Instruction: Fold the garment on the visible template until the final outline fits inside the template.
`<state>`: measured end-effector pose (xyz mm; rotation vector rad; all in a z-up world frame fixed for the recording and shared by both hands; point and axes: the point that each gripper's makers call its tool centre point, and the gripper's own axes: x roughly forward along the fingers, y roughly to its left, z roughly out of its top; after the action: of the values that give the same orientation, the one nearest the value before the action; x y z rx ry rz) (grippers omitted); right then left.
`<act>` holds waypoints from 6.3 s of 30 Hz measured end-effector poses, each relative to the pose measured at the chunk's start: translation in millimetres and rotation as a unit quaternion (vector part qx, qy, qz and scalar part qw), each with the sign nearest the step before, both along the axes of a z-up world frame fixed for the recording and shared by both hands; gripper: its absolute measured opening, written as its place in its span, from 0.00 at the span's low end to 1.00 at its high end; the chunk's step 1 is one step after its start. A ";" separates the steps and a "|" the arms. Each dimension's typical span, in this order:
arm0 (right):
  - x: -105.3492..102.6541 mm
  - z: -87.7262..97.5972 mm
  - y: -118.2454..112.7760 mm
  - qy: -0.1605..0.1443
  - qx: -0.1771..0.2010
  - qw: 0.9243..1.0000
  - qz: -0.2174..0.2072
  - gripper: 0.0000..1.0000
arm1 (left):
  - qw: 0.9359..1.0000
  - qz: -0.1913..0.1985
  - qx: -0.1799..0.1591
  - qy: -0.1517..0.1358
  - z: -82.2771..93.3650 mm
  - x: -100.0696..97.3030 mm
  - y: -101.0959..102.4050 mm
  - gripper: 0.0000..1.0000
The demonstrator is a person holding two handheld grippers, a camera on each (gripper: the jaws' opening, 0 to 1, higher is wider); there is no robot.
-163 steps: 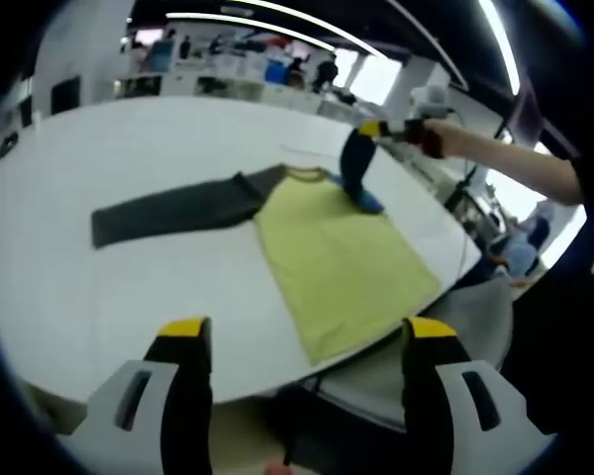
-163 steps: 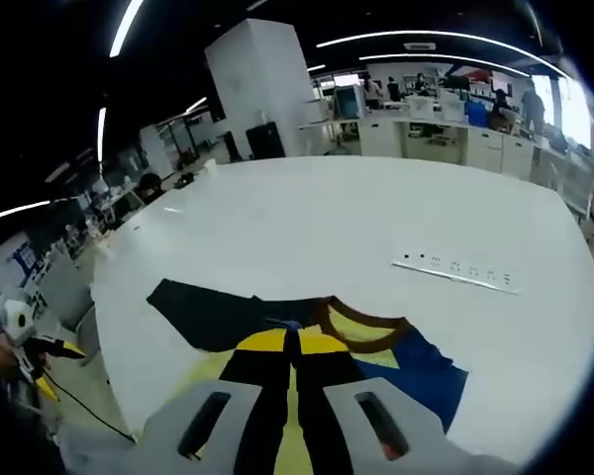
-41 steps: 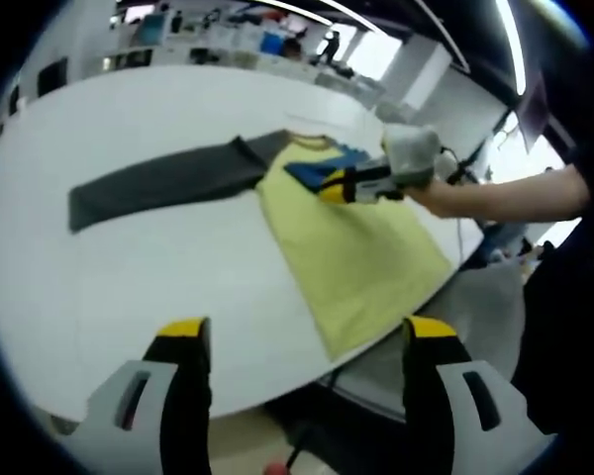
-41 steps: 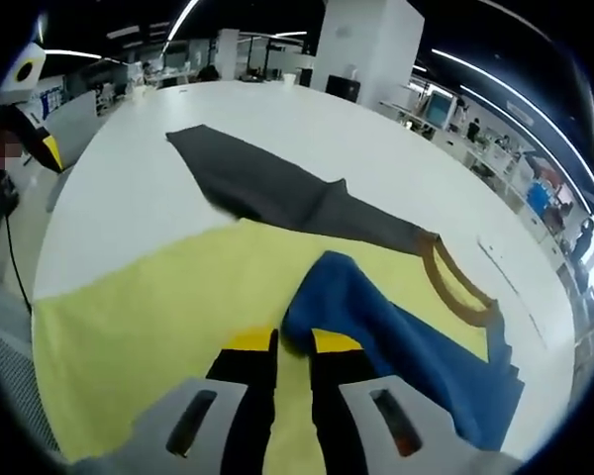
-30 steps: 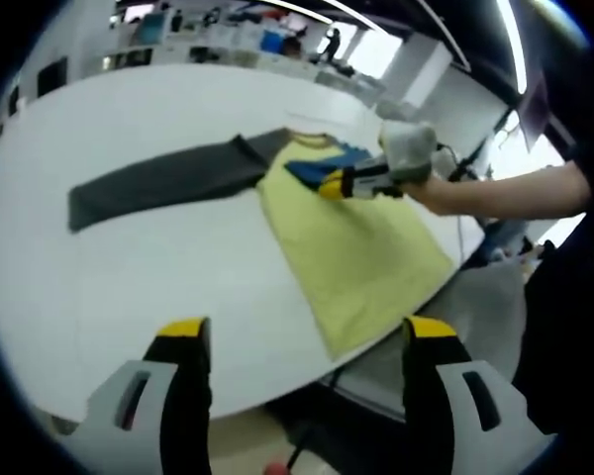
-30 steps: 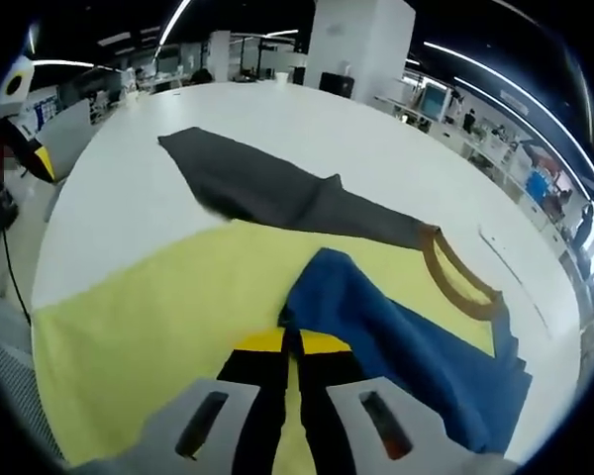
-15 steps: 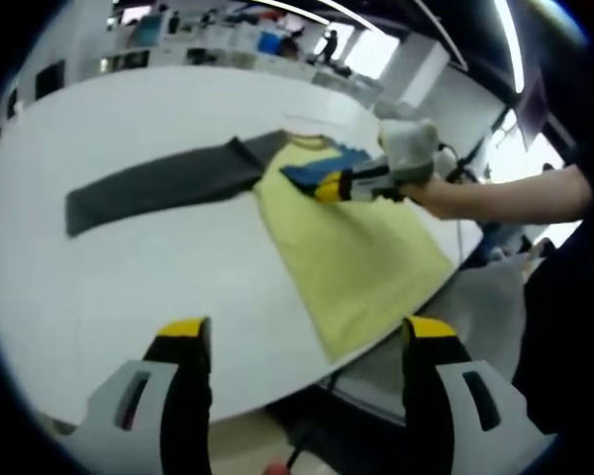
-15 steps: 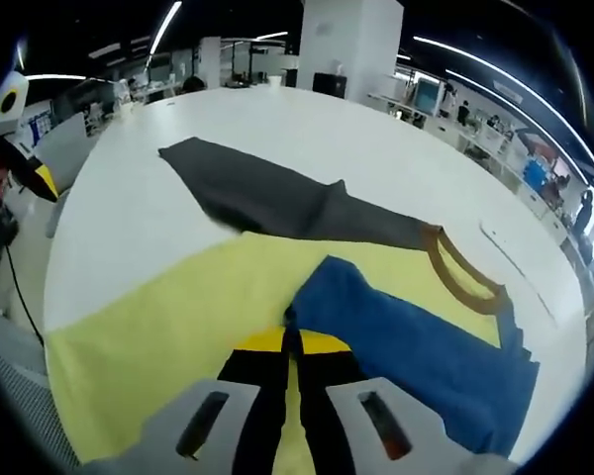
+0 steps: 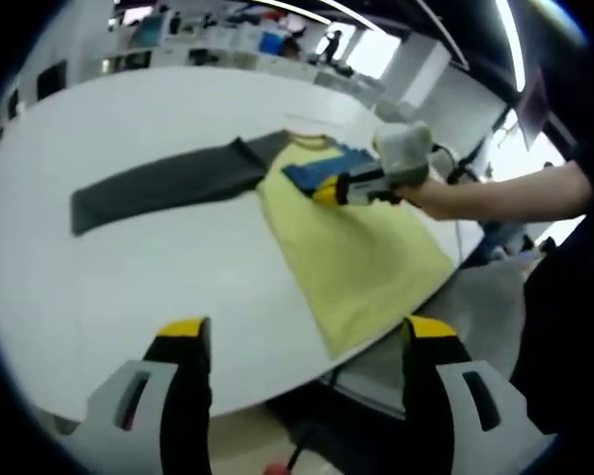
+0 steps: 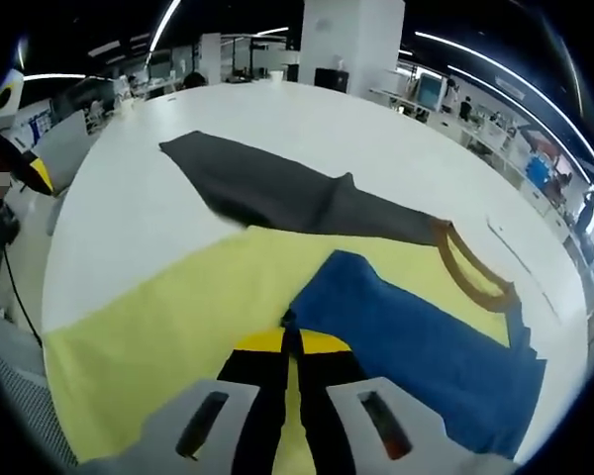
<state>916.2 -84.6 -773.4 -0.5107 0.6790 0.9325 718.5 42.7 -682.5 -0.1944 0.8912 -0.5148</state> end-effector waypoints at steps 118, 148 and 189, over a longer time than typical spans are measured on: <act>-144.8 119.7 -311.0 0.068 0.130 0.956 -0.252 1.00 | 0.993 0.077 0.038 -0.076 72.1 7.5 19.6 0.85; -118.7 115.5 -287.6 0.080 0.124 0.953 -0.264 1.00 | 0.986 0.149 0.066 -0.042 24.4 99.4 124.2 0.84; -92.8 100.2 -283.5 0.111 0.088 0.951 -0.275 0.98 | 0.954 0.293 0.044 -0.037 -75.3 224.0 254.8 0.54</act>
<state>823.3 -368.1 -673.2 -0.0426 0.8757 0.5163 942.5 297.5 -757.8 -0.3415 0.7353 0.0713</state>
